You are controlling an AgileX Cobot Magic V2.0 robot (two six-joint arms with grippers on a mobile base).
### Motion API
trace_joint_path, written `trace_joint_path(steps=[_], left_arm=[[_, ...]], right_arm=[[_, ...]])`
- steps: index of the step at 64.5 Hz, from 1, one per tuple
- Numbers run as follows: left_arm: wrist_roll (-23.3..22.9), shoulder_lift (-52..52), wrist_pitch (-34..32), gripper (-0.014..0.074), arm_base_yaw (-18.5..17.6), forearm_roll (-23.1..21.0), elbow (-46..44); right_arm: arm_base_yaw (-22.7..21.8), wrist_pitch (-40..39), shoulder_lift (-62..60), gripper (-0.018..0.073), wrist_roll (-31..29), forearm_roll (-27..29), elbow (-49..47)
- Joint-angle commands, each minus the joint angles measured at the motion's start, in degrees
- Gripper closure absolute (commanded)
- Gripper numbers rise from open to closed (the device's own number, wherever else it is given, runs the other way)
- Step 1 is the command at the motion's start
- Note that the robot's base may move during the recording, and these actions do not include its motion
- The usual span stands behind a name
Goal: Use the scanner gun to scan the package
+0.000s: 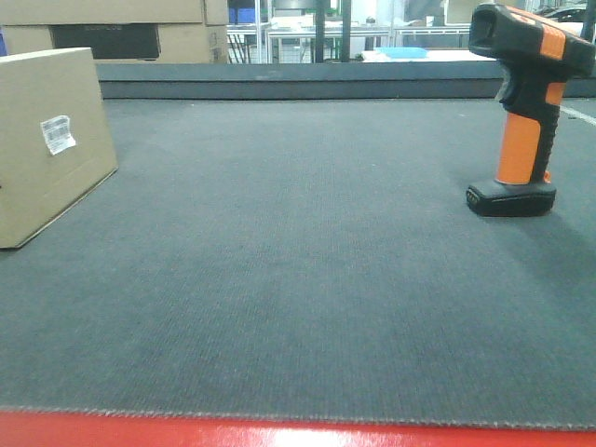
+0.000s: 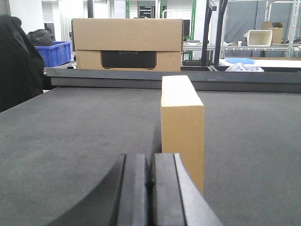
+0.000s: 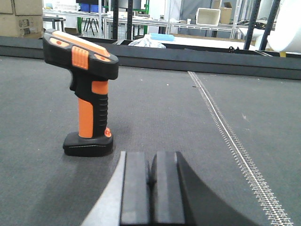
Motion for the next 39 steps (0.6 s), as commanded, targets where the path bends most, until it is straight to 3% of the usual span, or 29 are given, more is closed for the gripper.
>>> trace_joint_path(steps=[1,39], left_arm=[[-0.4,-0.2,-1.1,0.0707,-0.1,-0.3,-0.2],[-0.4,-0.2,-1.1,0.0707,-0.1,-0.3,-0.2]], right_arm=[[0.7,-1.0,-0.2,0.0713,0.0,-0.3,0.0],[2.6,-1.0,-0.2,0.0713,0.0,-0.3,0.0]])
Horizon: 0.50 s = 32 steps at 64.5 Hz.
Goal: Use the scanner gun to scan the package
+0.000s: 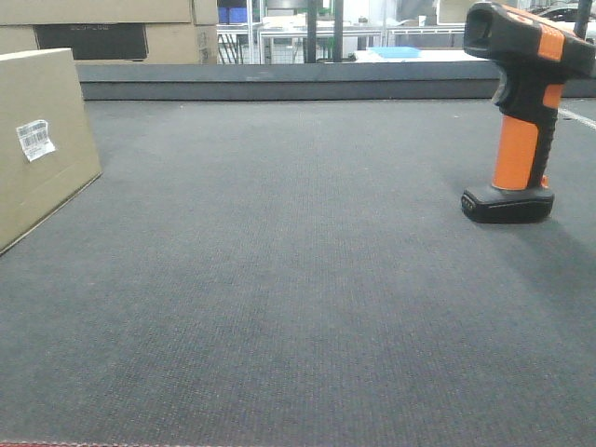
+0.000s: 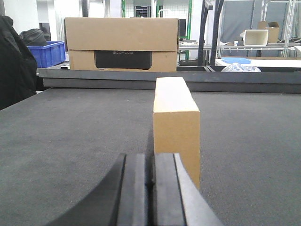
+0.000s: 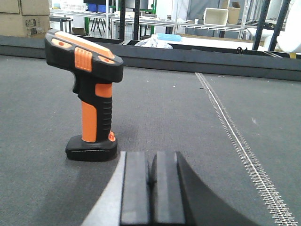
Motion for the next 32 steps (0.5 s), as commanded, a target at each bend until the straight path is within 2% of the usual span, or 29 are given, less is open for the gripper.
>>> trace_joint_path(steps=[1,32], left_arm=[[-0.4,-0.2,-1.1,0.0707,-0.1,-0.3,-0.2],[-0.4,-0.2,-1.1,0.0707,-0.1,-0.3,-0.2]], right_arm=[[0.3,-1.0,-0.2,0.0713,0.0,-0.3,0.0],[0.3,-1.0,-0.2,0.0713,0.0,-0.3,0.0]])
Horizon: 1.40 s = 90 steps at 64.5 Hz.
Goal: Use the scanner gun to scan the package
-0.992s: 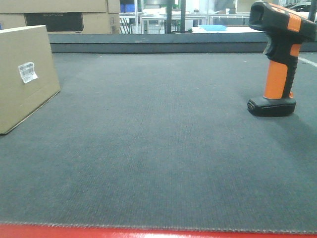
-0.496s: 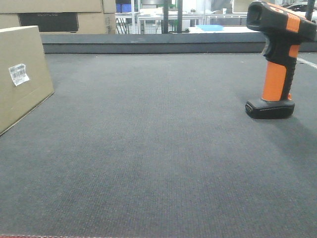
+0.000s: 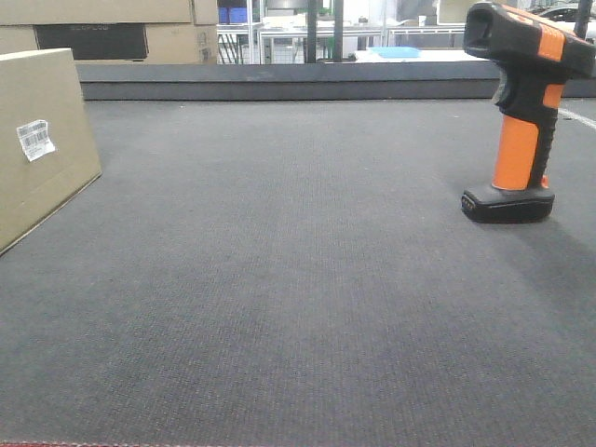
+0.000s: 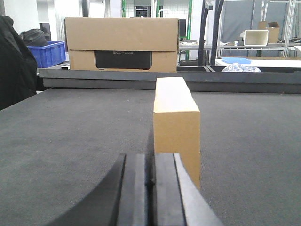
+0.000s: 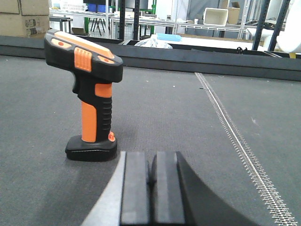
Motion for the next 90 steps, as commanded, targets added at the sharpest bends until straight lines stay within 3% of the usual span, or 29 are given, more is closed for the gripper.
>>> trace_joint_path(steps=[1,31,49,56,65,70,75,81,90], left_arm=[[-0.4,-0.2,-1.1,0.0707,-0.1,-0.3,-0.2],[-0.4,-0.2,-2.2,0.0707,-0.1,-0.3,-0.2],[-0.4,-0.2,-11.1,0.0707,-0.1,-0.7,-0.2],[-0.4,-0.2,-9.3,0.0707,-0.1,-0.8,-5.5],[-0.4,0.8,0.9,0.0703,-0.1,-0.9,-17.6],[-0.4,4.0,7.7,0.065,-0.1,-0.9,-24.5],[-0.4,8.1,11.7,0.0527,-0.1,-0.9,-30.0],[-0.4,13.6,15.0,0.0369,-0.1,-0.9,-35.3],[-0.4,21.5,16.2,0.0169,-0.1,-0.9,-40.4]], right_arm=[[0.3,-1.0,-0.2,0.0713,0.0,-0.3,0.0],[0.3,-5.2,-0.2,0.0713,0.0,-0.3,0.0],[0.3,-14.4,-0.2,0.0713,0.0,1.3,0.0],[0.3,-10.8,-0.2,0.0713,0.0,1.7,-6.4],[0.3,-0.1,1.5,0.0713,0.0,1.7,-19.0],[0.3,3.4,6.1,0.0713,0.0,1.7,-24.9],[0.3,3.8,10.8,0.0678,0.0,1.7,-28.3],[0.3,3.8,16.9,0.0546,0.0,1.7,-31.5],[0.3,1.6,24.6,0.0248,0.0,1.7,-33.3]])
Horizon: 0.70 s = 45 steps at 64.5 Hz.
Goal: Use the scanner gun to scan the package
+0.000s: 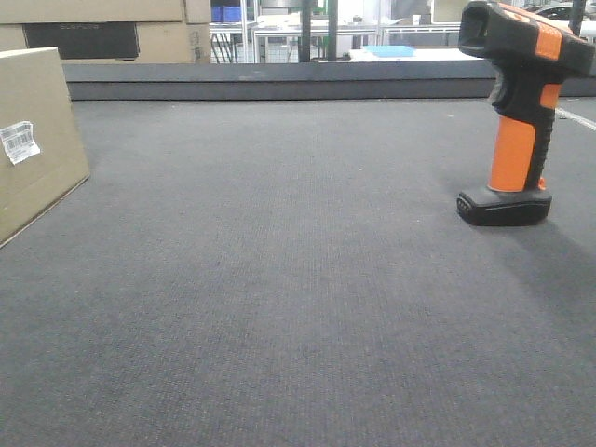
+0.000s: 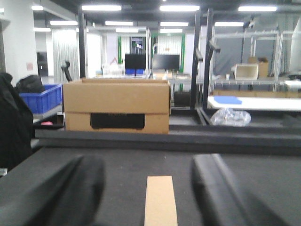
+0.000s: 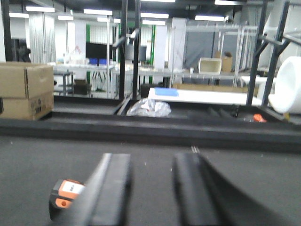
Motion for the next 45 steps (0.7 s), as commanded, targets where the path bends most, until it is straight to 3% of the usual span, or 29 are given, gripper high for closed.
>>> trace_joint_path(steps=[1,10,20,34,45], left_arm=[[-0.4,5.1,1.2,0.0141,-0.1,-0.4,-3.4],[-0.4,13.0,8.8,0.0004,-1.2,-0.4,-8.7],[-0.4,22.7,18.4,-0.0005,-4.1,-0.6,-16.7],[-0.4,41.5,42.4,-0.0003,-4.1,-1.6,-36.2],[2.1,55.7,54.9,-0.0003,-4.1,-3.2,-50.3]], right_arm=[[0.2,-2.2,4.8,0.0219,0.0,0.1,-1.0],[0.2,-4.1,10.5,-0.0018,0.0,0.1,-1.0],[0.2,-4.3,14.7,-0.0009,0.0,0.1,-1.0],[0.8,-4.6,15.4,-0.0009,0.0,0.1,-1.0],[3.2,-4.7,15.4,-0.0009,0.0,0.1,-1.0]])
